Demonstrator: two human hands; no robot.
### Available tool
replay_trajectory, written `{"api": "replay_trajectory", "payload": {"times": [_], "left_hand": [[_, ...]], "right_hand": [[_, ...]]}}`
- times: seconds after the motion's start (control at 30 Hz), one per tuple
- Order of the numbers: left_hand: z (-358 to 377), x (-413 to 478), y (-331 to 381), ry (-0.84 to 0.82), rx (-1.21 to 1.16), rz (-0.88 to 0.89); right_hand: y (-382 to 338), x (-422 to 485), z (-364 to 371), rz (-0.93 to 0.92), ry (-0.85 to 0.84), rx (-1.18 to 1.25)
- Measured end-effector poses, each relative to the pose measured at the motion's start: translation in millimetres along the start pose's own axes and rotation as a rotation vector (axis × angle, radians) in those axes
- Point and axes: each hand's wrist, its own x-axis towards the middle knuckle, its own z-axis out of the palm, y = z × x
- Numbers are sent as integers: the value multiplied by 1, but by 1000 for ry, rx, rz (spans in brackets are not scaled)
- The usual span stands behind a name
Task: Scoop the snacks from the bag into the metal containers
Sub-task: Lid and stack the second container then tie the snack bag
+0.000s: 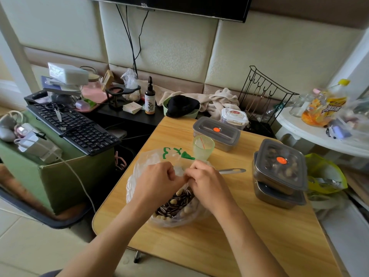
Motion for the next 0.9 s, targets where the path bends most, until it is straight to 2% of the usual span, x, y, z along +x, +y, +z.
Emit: {"api": "replay_trajectory", "payload": {"times": [0.13, 0.27, 0.33, 0.4, 0.53, 0.73, 0.9], "left_hand": [[0, 3, -2, -45, 105, 160], [-2, 5, -10, -66, 220, 377], [-3, 5, -16, -130, 254, 454], [-1, 6, -18, -190, 277, 479], [6, 9, -14, -113, 270, 542], [12, 7, -11, -81, 342, 528], [18, 5, -10, -59, 326, 484]], "right_hand": [[1, -2, 4, 106, 20, 141], [9, -3, -3, 116, 9, 330], [15, -4, -7, 101, -2, 428], [21, -4, -10, 92, -34, 524], [24, -4, -12, 172, -134, 706], [17, -5, -5, 309, -74, 596], [10, -5, -8, 346, -86, 636]]}}
